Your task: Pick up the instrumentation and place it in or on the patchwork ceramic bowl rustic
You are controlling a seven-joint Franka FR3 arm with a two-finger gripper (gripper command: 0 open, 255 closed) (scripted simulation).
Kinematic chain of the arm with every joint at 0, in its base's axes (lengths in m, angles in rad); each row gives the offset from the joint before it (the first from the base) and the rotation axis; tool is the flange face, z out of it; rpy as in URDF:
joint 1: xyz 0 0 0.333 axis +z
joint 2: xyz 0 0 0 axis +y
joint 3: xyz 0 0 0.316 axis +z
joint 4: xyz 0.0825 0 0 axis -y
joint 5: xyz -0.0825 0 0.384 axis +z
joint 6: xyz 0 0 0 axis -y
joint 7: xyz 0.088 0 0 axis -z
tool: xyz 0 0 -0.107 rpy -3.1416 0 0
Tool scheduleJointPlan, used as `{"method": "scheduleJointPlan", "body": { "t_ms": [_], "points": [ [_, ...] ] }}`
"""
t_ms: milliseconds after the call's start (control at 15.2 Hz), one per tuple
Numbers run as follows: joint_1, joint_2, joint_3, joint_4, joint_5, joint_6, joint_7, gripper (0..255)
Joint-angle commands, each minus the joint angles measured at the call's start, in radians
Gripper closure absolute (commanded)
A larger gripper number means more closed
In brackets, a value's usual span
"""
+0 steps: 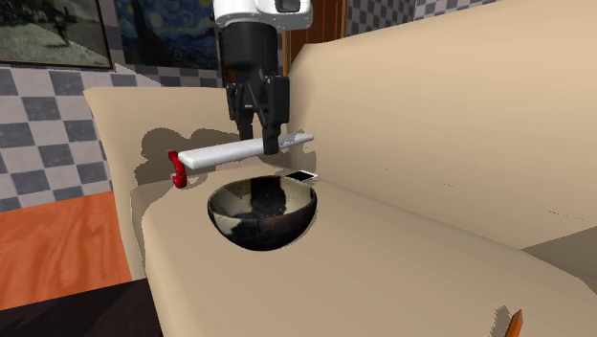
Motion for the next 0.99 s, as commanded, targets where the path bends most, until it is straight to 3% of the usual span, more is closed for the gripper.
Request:
{"method": "scheduleJointPlan", "body": {
  "t_ms": [0,198,726,792,924],
  "points": [
    [0.0,0.008,0.002,-0.019,0.0,0.028,0.003,255],
    [0.0,0.021,0.004,-0.045,-0.001,0.067,0.005,255],
    [0.0,0.021,0.004,-0.045,-0.001,0.067,0.005,255],
    [0.0,0.021,0.004,-0.045,-0.001,0.067,0.005,0],
    [0.0,0.021,0.004,-0.045,-0.001,0.067,0.005,0]
  ]
}}
